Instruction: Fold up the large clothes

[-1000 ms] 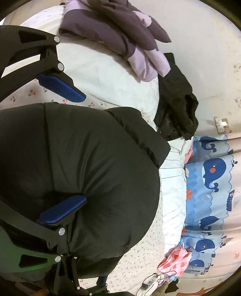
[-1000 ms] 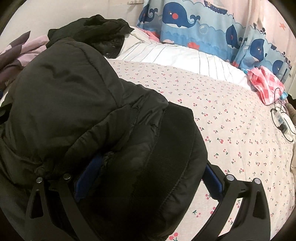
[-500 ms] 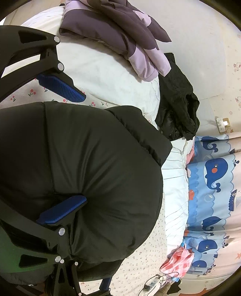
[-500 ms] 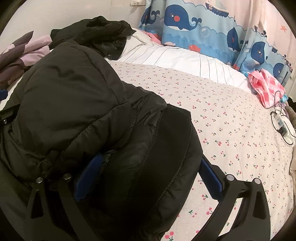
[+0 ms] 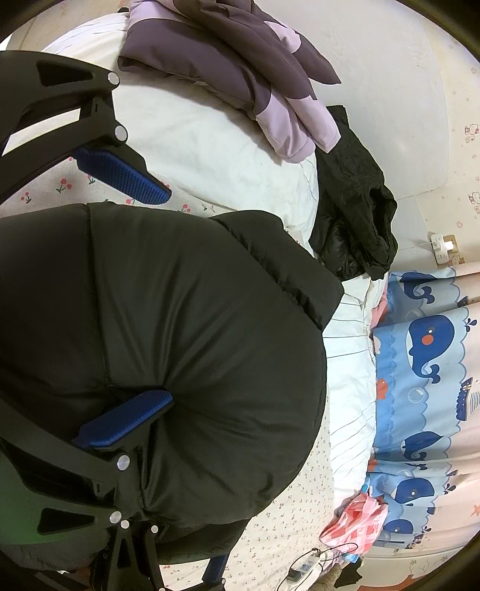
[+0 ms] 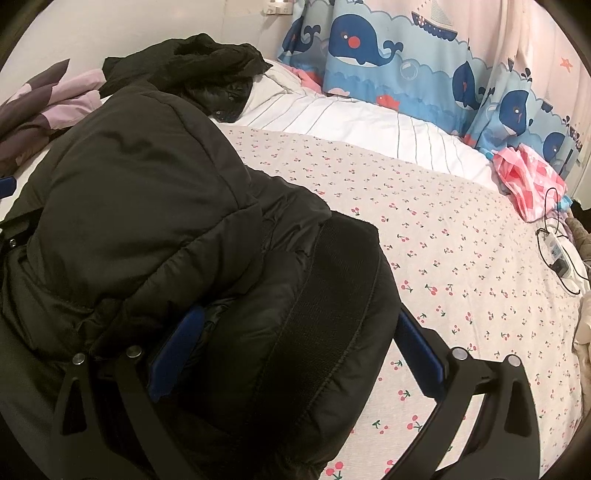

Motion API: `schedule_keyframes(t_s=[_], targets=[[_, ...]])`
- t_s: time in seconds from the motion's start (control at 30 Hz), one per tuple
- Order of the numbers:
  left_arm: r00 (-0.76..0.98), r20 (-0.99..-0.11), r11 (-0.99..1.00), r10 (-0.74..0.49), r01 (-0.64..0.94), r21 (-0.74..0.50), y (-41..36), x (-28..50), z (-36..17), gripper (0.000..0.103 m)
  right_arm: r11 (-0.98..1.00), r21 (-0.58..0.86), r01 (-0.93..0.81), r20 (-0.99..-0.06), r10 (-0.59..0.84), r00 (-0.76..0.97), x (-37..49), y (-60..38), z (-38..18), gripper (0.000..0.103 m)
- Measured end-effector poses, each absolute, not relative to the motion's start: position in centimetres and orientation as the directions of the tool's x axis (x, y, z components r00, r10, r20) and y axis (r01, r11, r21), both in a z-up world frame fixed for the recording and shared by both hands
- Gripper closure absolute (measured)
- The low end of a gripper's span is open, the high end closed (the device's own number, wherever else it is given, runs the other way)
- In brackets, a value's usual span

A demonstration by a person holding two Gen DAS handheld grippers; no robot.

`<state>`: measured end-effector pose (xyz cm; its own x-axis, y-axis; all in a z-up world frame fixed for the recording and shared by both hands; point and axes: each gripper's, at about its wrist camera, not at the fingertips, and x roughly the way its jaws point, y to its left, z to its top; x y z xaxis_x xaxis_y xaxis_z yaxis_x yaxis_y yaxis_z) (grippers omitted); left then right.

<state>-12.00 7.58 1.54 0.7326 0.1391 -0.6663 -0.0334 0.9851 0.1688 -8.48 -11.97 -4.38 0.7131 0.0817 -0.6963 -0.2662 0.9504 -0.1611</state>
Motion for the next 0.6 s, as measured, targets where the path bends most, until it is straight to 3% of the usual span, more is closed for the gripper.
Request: schedule_keyframes(t_s=[0.33,0.5,0.6], targets=[[0.732,-0.666,0.985,0.139,-0.034,0.169,7.5,-12.1,1.6,0.006,0.946,-0.183,-0.269,-0.682,0.075,0.727,-8.5,-12.3,-4.0,0.006],[0.733,-0.665,0.982,0.146,-0.027,0.185,7.4,-12.0,1.3,0.006,0.981,-0.089,-0.171,-0.577,0.089,0.812,-8.6,-15.7,-0.4,0.006],[0.731,-0.668,0.983,0.139,-0.022,0.181,7.5,-12.1,1.3,0.006,0.975,-0.039,-0.22,-0.524,0.167,0.835,-8.4,-14.7,2.2,0.006]])
